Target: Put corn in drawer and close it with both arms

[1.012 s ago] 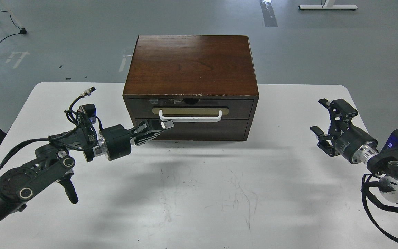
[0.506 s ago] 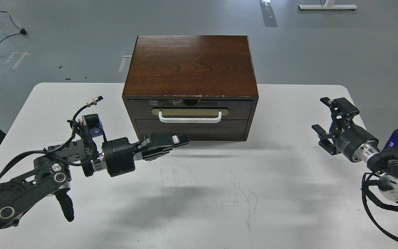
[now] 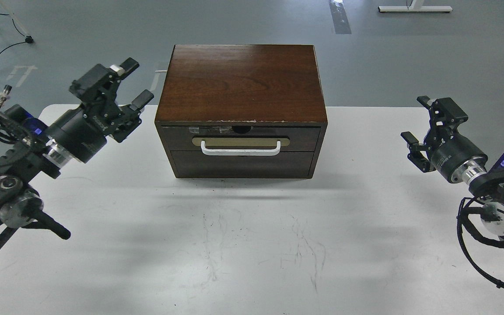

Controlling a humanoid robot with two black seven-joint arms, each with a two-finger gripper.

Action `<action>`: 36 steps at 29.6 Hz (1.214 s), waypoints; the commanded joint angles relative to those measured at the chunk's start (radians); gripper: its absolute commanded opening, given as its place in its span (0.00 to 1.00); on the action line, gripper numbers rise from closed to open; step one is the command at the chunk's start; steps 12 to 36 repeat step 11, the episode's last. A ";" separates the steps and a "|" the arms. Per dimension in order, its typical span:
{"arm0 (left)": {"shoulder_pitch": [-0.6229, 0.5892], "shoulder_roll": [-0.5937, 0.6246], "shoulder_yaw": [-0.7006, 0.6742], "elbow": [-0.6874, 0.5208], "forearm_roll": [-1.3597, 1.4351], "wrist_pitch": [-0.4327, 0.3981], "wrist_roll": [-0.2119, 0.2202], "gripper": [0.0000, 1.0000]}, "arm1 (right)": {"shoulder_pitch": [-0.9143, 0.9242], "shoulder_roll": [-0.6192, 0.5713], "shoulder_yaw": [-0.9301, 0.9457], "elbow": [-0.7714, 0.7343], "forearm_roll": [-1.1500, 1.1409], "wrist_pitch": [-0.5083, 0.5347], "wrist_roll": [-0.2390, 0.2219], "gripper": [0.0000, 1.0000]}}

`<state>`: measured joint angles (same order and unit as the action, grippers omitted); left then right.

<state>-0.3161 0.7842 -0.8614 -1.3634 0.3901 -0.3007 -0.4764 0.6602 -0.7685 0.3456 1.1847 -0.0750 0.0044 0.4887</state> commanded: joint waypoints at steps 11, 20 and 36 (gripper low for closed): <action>0.075 -0.002 -0.001 0.027 -0.060 -0.141 -0.002 1.00 | -0.007 0.031 0.004 -0.005 -0.002 0.008 0.000 1.00; 0.075 -0.002 -0.001 0.027 -0.060 -0.141 -0.002 1.00 | -0.007 0.031 0.004 -0.005 -0.002 0.008 0.000 1.00; 0.075 -0.002 -0.001 0.027 -0.060 -0.141 -0.002 1.00 | -0.007 0.031 0.004 -0.005 -0.002 0.008 0.000 1.00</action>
